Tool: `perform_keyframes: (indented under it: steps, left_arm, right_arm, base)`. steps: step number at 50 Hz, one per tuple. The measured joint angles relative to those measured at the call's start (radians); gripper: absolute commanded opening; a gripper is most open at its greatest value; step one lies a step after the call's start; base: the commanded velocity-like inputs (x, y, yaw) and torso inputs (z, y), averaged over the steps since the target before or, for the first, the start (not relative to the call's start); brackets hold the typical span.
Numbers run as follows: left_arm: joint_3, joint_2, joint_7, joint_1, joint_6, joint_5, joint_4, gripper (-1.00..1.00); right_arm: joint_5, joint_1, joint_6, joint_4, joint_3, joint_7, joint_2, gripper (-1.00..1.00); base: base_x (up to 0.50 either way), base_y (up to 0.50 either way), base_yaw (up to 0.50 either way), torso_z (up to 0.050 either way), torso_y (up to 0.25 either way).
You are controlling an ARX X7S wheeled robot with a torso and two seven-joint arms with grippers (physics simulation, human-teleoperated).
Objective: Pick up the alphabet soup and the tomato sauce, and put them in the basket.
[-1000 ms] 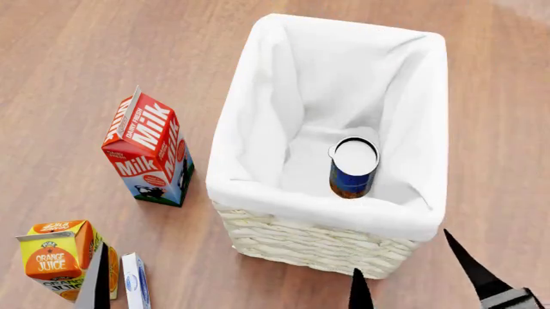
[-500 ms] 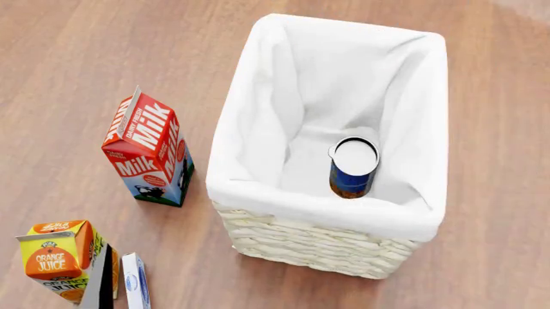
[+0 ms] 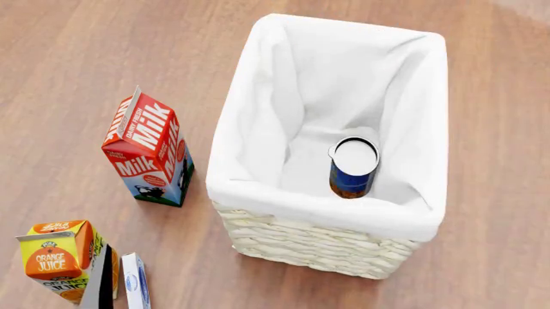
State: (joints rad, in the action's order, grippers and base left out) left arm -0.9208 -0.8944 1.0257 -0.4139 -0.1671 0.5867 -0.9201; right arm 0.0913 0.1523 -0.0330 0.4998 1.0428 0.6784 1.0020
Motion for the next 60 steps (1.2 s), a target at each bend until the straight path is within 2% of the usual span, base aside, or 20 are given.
perform_keyframes:
  steps: [9, 22, 42, 60]
  left_arm:
    - [0.001, -0.003, 0.002, -0.001, 0.000, 0.001, -0.004, 1.00]
    - [0.004, -0.008, 0.009, -0.002, -0.003, 0.004, -0.014, 1.00]
    - [0.004, -0.011, 0.009, -0.002, 0.003, 0.004, -0.014, 1.00]
    - [0.002, -0.009, 0.008, -0.005, 0.002, 0.005, -0.013, 1.00]
  right_arm:
    - [-0.020, -0.028, 0.034, 0.024, 0.042, -0.082, -0.046, 1.00]
    - [-0.008, -0.081, 0.167, 0.096, 0.078, -0.172, -0.119, 1.00]
    - [0.092, -0.135, 0.335, 0.152, 0.043, -0.173, -0.236, 1.00]
    - [0.028, -0.167, 0.432, 0.149, 0.109, -0.187, -0.314, 1.00]
  base:
    - [0.00, 0.00, 0.00, 0.000, 0.000]
    - [0.00, 0.00, 0.00, 0.000, 0.000]
    - [0.00, 0.00, 0.00, 0.000, 0.000]
    - [0.00, 0.00, 0.00, 0.000, 0.000]
